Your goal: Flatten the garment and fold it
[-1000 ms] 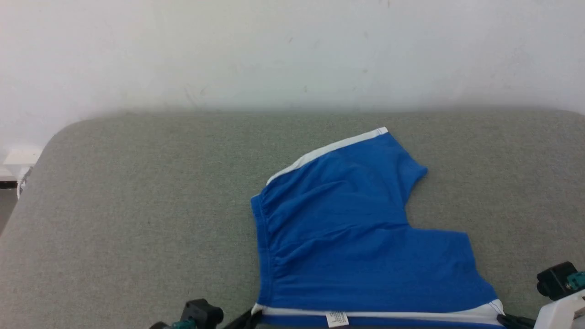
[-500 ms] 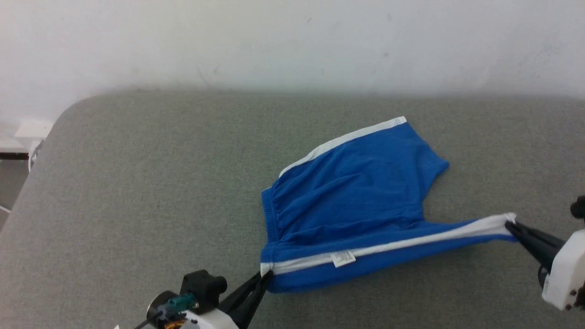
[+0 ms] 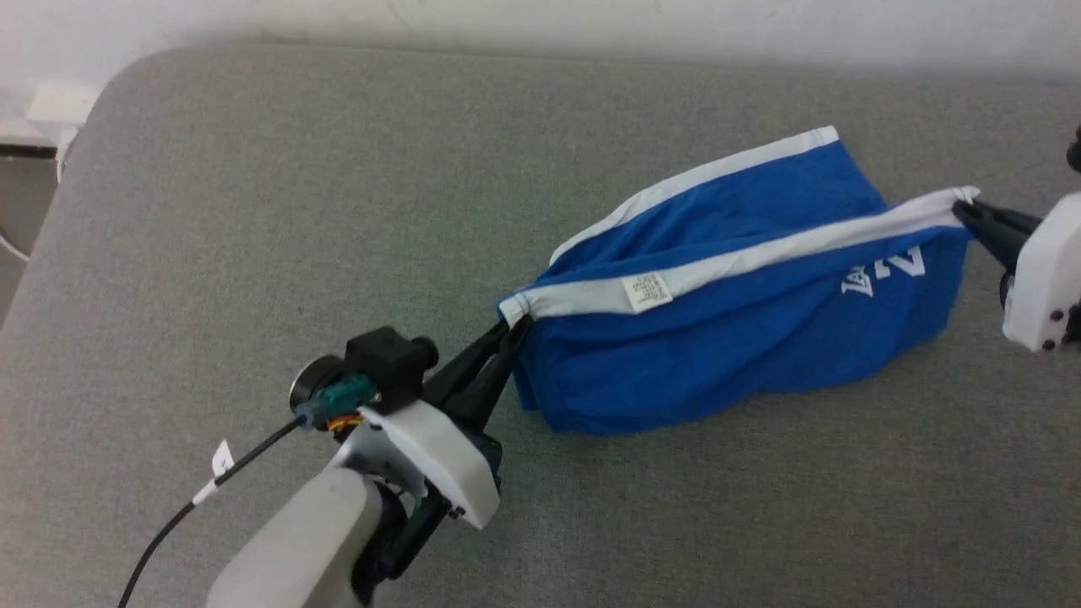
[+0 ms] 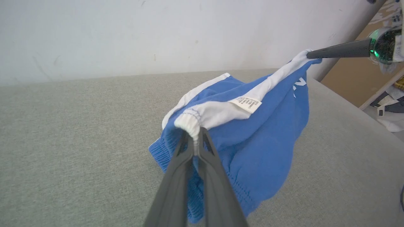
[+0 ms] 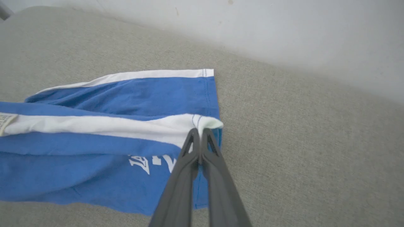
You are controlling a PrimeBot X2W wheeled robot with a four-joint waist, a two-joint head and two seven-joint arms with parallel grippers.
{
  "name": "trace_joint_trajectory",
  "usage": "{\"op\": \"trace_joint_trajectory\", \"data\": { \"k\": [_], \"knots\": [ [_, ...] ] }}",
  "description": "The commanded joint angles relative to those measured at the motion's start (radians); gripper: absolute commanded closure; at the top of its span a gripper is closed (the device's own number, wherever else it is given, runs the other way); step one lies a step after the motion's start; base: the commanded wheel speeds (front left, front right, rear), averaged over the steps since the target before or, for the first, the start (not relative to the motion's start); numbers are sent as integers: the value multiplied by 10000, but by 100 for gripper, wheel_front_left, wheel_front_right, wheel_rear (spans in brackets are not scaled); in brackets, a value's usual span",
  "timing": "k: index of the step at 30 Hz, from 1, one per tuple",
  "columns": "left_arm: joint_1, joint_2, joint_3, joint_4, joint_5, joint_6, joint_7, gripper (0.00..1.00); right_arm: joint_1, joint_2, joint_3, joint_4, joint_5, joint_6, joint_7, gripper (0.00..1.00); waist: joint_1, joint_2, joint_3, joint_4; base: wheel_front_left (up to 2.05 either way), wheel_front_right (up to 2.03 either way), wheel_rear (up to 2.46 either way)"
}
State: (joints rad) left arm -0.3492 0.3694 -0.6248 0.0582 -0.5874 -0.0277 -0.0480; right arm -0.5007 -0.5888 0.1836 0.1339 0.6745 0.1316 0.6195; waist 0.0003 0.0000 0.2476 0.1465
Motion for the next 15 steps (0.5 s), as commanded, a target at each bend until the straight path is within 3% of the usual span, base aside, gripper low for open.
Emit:
{"op": "trace_joint_trajectory", "data": {
  "k": [1, 11, 15],
  "knots": [
    [-520, -217, -21, 328, 145, -125, -52, 100, -777, 78, 246, 442, -294, -9, 203, 100, -3, 0, 1046, 638, 0, 0, 0],
    [-2493, -1270, -60, 2084, 341, -369, -642, 100, -3945, -164, 2163, 2892, -1904, -9, 318, 100, -3, 0, 2317, 1084, 0, 0, 0],
    [-2826, -1528, -96, 2560, 330, -449, -867, 100, -4575, -33, 2419, 3707, -2182, -9, -24, 100, -3, 0, 2482, 1161, 0, 0, 0]
  ]
}}
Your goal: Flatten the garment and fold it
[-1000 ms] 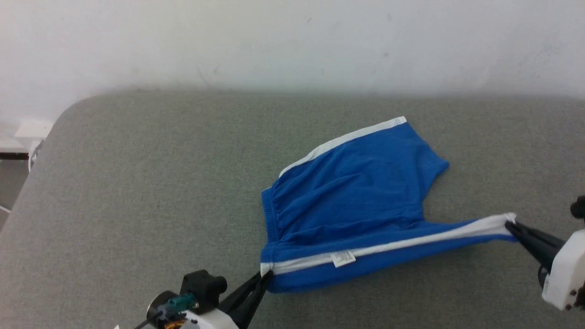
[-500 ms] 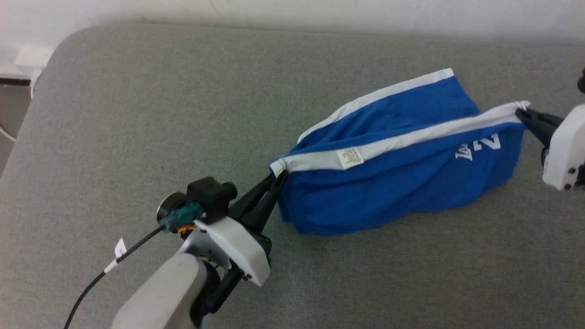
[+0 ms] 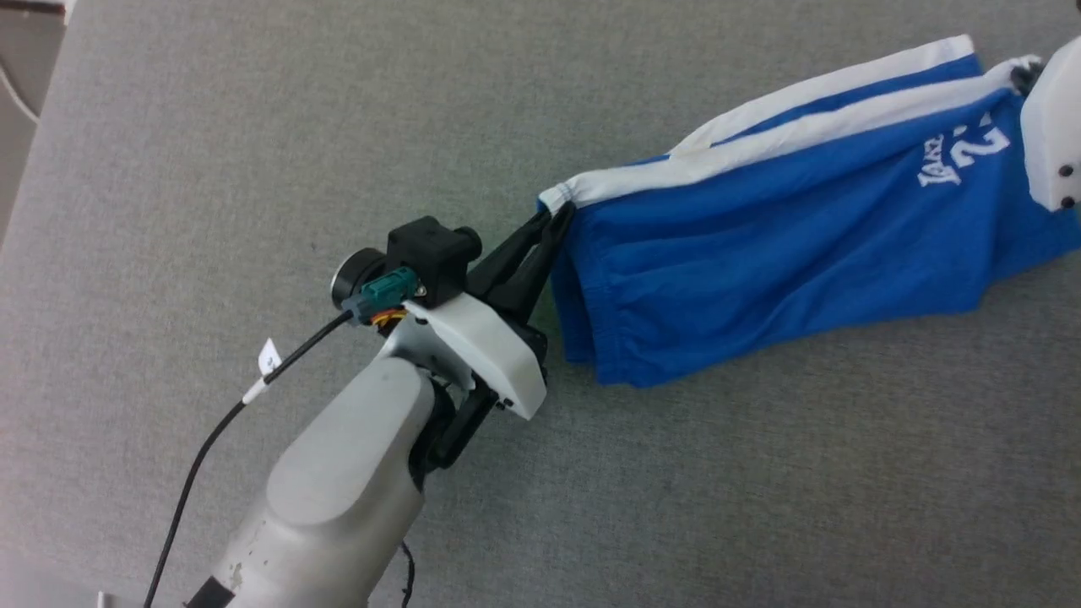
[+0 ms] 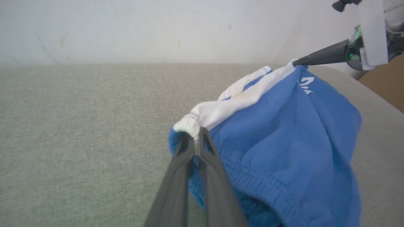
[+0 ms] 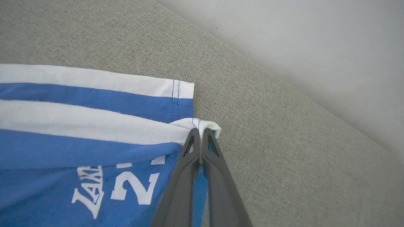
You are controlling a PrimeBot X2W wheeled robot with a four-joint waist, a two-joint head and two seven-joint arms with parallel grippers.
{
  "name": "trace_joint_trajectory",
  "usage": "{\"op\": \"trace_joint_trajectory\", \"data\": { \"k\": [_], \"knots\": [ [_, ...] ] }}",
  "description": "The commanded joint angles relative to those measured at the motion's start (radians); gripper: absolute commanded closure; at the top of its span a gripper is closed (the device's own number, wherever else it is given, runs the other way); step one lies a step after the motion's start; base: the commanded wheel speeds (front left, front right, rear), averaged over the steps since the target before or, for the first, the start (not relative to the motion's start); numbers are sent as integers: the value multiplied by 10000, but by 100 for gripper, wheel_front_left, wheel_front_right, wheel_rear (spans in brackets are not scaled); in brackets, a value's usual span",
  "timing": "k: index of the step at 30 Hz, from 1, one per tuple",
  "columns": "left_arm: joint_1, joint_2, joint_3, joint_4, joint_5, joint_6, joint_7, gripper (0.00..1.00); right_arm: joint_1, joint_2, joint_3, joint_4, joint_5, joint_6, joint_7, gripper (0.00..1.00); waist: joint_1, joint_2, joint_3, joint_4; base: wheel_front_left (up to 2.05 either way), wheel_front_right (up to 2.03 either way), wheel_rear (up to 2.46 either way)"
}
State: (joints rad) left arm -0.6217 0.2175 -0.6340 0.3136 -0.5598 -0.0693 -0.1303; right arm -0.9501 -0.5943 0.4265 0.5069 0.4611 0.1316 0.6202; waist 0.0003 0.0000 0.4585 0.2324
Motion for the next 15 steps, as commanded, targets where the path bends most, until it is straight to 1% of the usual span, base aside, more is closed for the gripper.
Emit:
{"op": "trace_joint_trajectory", "data": {
  "k": [1, 5, 8, 12, 13, 14, 15],
  "knots": [
    [-185, -78, 16, 157, 42, -31, -124, 100, -257, 77, 70, 210, -132, -9, -144, 100, -3, 0, 428, 312, 0, 0, 0],
    [-454, -249, 86, 736, 151, 142, -448, 100, -815, 242, 375, 970, -349, -9, -700, 100, -3, 0, 618, 344, 0, 0, 0],
    [-544, -378, 50, 1094, 173, 138, -607, 100, -1055, 308, 632, 1462, -468, -9, -1298, 100, -3, 0, 697, 342, 0, 0, 0],
    [-609, -478, -40, 1465, 209, 79, -757, 100, -1104, 445, 946, 2150, -374, -9, -1820, 100, -3, 0, 664, 311, 0, 0, 0],
    [-616, -500, -61, 1550, 211, 62, -786, 100, -1108, 471, 1028, 2292, -336, -9, -1941, 93, -3, 0, 626, 301, 0, 0, 0],
    [-622, -519, -80, 1632, 210, 47, -811, 100, -1117, 503, 1072, 2430, -285, -9, -2089, 63, -3, 0, 578, 286, 0, 0, 0],
    [-623, -535, -99, 1714, 208, 32, -833, 100, -1114, 543, 1085, 2577, -226, -9, -2260, 1, -3, 0, 507, 266, 0, 0, 0]
  ]
}}
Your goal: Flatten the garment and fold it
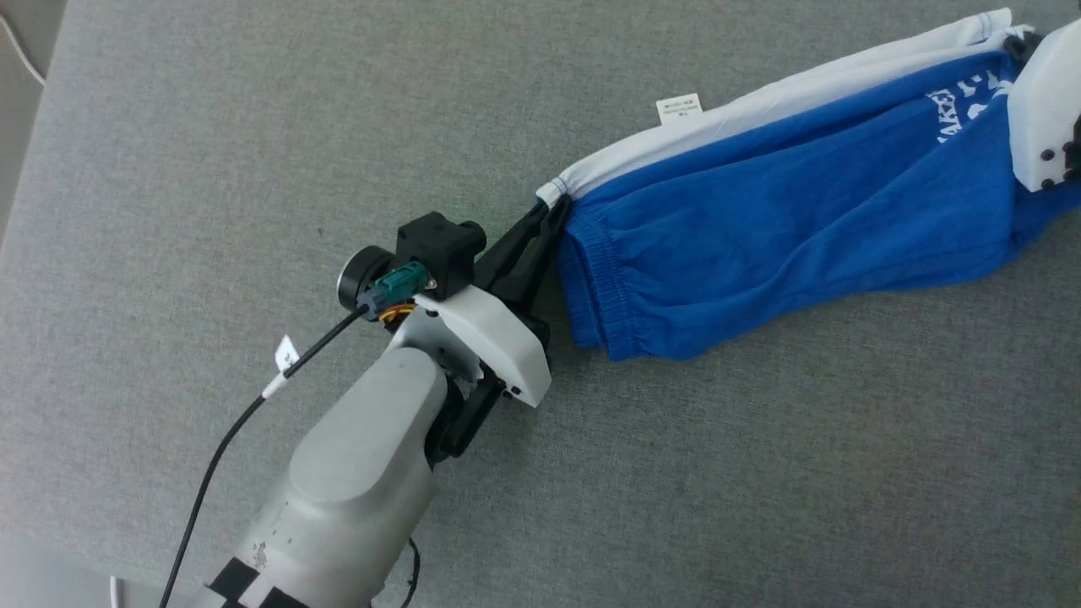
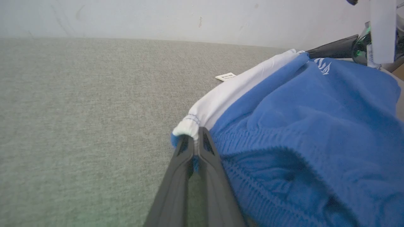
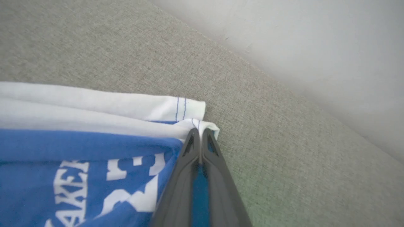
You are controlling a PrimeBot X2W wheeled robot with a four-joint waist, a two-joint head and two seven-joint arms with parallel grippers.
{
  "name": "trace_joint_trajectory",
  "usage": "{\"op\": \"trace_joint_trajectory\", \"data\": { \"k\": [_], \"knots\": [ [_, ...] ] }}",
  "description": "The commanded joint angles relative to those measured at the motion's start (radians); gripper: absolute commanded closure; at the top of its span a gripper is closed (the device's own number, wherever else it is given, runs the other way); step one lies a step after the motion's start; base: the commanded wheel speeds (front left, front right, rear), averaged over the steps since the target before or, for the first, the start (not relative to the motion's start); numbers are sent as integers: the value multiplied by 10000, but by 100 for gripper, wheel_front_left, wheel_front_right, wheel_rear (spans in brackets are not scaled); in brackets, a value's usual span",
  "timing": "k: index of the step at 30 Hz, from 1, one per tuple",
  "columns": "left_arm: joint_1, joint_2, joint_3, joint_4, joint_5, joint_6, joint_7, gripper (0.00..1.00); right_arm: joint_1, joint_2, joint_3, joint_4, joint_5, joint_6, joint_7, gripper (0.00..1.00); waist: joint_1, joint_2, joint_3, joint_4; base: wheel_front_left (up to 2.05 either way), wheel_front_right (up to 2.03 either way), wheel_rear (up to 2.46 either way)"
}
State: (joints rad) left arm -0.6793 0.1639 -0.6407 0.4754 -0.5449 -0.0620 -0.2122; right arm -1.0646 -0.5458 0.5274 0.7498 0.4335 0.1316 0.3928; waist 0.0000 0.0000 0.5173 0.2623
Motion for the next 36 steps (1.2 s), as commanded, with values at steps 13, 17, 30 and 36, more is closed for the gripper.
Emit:
{"op": "trace_joint_trajectory", "data": {
  "k": [13, 17, 30, 36],
  "knots": [
    [843, 319, 219, 707, -244, 133, -286, 0, 806, 467, 681, 927, 1336, -9, -2373, 0, 0, 0, -2303, -558, 0, 0, 0],
    [1392, 567, 524, 500, -474, 315, -354, 0, 1241, 450, 775, 669, 1953, -9, -3283, 0, 0, 0, -3026, -761, 0, 0, 0],
    [3774, 918, 2407, -2144, -232, 1421, -492, 0, 3676, 21, 302, -796, 3365, -9, -6116, 0, 0, 0, -4556, -1214, 0, 0, 0],
    [5221, 652, 3438, -3411, 783, 1452, -494, 0, 5345, 264, -938, -1878, 3204, -9, -6505, 0, 0, 0, -4844, -1459, 0, 0, 0]
  ]
}}
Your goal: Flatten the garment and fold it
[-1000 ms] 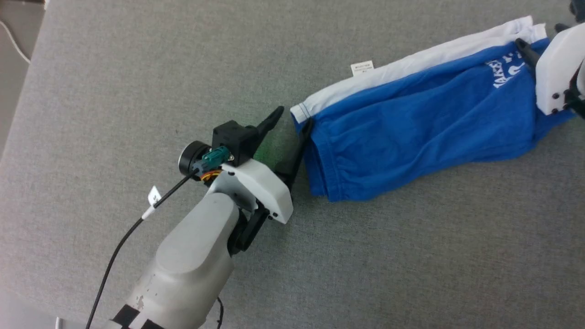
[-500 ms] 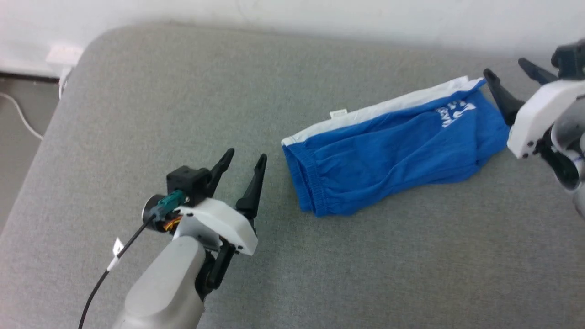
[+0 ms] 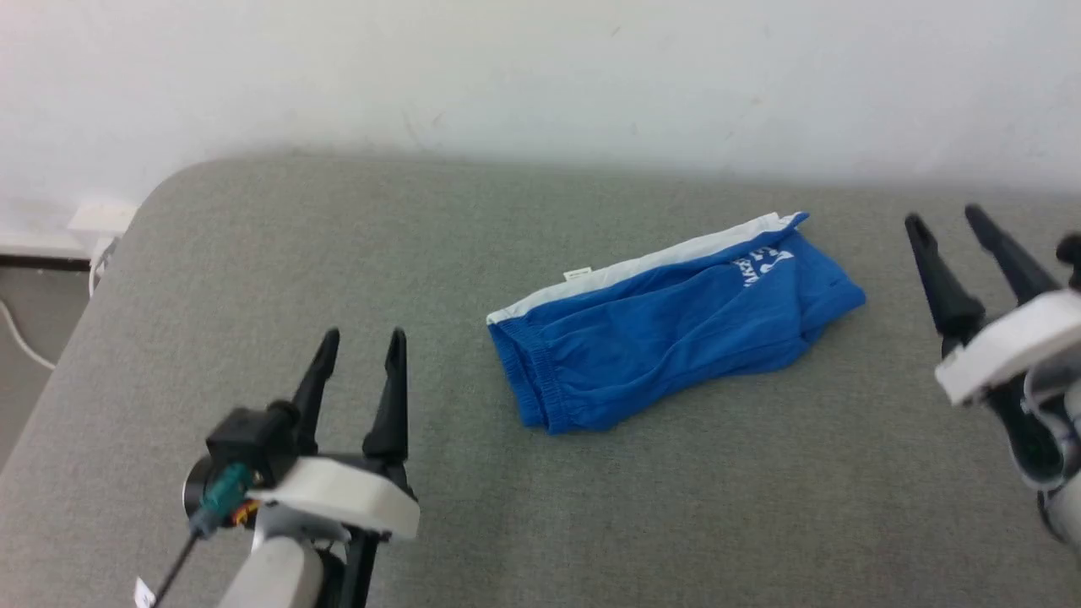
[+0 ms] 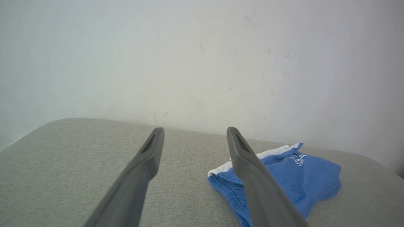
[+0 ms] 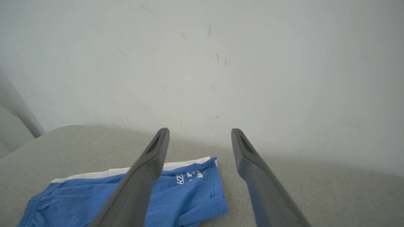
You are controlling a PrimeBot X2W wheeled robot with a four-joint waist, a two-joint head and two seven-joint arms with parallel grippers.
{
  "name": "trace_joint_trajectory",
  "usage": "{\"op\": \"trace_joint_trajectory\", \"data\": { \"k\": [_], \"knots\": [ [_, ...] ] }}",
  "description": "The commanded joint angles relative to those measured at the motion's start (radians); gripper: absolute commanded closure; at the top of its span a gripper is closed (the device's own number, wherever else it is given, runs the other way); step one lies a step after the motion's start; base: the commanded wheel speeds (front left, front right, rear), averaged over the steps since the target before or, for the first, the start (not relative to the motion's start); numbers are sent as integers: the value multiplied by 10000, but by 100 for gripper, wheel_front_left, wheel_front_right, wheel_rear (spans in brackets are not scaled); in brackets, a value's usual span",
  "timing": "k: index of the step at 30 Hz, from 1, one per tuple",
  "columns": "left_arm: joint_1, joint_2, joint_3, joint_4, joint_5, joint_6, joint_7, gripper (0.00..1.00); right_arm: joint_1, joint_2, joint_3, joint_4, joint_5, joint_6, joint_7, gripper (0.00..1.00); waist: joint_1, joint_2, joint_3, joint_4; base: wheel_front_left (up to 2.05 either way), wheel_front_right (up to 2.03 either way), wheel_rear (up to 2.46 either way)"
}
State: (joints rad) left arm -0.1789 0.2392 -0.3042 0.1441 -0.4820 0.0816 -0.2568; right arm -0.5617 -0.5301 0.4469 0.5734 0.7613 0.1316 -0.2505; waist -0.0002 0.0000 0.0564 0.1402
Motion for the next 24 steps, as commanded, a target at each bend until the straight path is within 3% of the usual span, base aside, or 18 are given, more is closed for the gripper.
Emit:
{"op": "trace_joint_trajectory", "data": {
  "k": [1, 6, 12, 16, 19, 24],
  "knots": [
    [437, -138, 158, -236, 409, -3, -47, 0, 646, 204, -421, -315, -185, -9, -87, 0, 2, 0, -258, -275, 0, 0, 0],
    [1331, -248, 239, -534, 1830, 92, -48, 0, 2352, 1040, -2297, -1500, -1356, -9, -108, 0, 2, 0, -354, -458, 0, 0, 0],
    [2041, -745, 544, -520, 2214, -185, -48, 0, 4352, 2724, -4376, -2952, -3113, -9, -110, 0, 2, 0, -393, -583, 0, 0, 0],
    [2078, -929, 337, 40, 2287, -661, -29, 0, 5152, 3543, -4674, -3608, -4136, -9, 106, 0, 2, 0, -191, -786, 0, 0, 0],
    [1670, -1093, -228, 604, 2419, -973, 385, 0, 5422, 3795, -4769, -3816, -4752, -9, 411, 0, 2, 0, 45, -954, 0, 0, 0],
    [895, -1413, -481, 951, 2187, -1024, 1282, 0, 5459, 4075, -4879, -4107, -4984, -9, 675, 0, 2, 0, 464, -1230, 0, 0, 0]
  ]
}}
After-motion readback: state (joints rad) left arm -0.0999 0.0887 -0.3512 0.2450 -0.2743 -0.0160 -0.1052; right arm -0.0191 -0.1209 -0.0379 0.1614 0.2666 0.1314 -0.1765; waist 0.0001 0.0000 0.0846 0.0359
